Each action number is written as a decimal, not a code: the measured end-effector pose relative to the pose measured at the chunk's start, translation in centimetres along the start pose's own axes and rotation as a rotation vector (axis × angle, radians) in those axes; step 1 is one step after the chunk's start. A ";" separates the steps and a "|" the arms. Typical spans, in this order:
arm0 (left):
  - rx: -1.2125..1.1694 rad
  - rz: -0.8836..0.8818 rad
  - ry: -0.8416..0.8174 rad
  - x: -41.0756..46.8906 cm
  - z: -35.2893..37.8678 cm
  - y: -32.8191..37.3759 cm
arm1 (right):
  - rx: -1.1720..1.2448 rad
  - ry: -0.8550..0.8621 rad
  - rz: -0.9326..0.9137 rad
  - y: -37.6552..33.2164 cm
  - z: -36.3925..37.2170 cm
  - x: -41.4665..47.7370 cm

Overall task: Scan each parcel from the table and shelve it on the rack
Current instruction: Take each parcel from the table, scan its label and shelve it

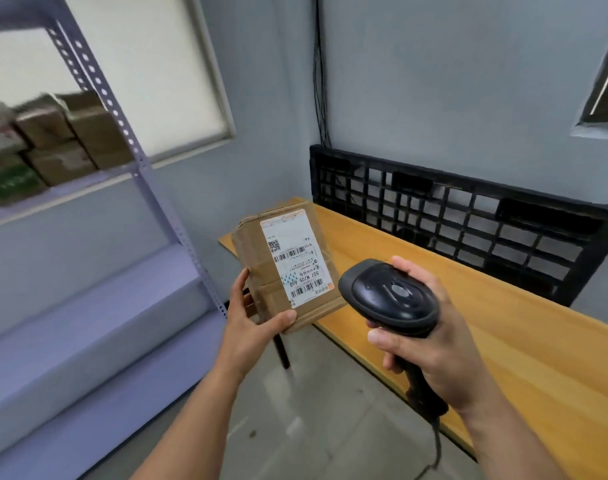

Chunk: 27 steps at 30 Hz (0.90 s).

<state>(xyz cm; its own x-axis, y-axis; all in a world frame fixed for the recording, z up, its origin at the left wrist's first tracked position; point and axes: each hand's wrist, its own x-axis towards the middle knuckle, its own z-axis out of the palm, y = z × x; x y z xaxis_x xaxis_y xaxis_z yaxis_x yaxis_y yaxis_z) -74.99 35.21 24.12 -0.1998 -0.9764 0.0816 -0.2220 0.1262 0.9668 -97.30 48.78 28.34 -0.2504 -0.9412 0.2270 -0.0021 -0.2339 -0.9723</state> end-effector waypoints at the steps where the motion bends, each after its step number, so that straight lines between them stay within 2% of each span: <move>1: 0.000 -0.004 0.031 -0.6 -1.2 -0.2 | 0.005 -0.024 -0.001 -0.1 1.1 0.1; 9: -0.013 -0.034 0.157 -3.7 -12.1 -2.1 | 0.011 -0.128 -0.023 -0.9 12.0 0.5; 16: -0.050 0.011 0.256 -6.1 -24.0 -3.6 | 0.000 -0.250 -0.065 -1.8 23.6 0.0; 27: -0.025 0.023 0.502 -12.2 -40.7 -6.2 | 0.046 -0.488 -0.083 -1.7 40.2 -0.8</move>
<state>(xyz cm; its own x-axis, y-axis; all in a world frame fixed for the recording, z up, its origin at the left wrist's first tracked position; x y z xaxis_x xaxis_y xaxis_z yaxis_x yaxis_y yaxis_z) -32.31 39.26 26.93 0.2809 -0.9379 0.2034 -0.1988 0.1505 0.9684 -58.15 40.10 32.11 0.2310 -0.9207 0.3147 0.0428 -0.3135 -0.9486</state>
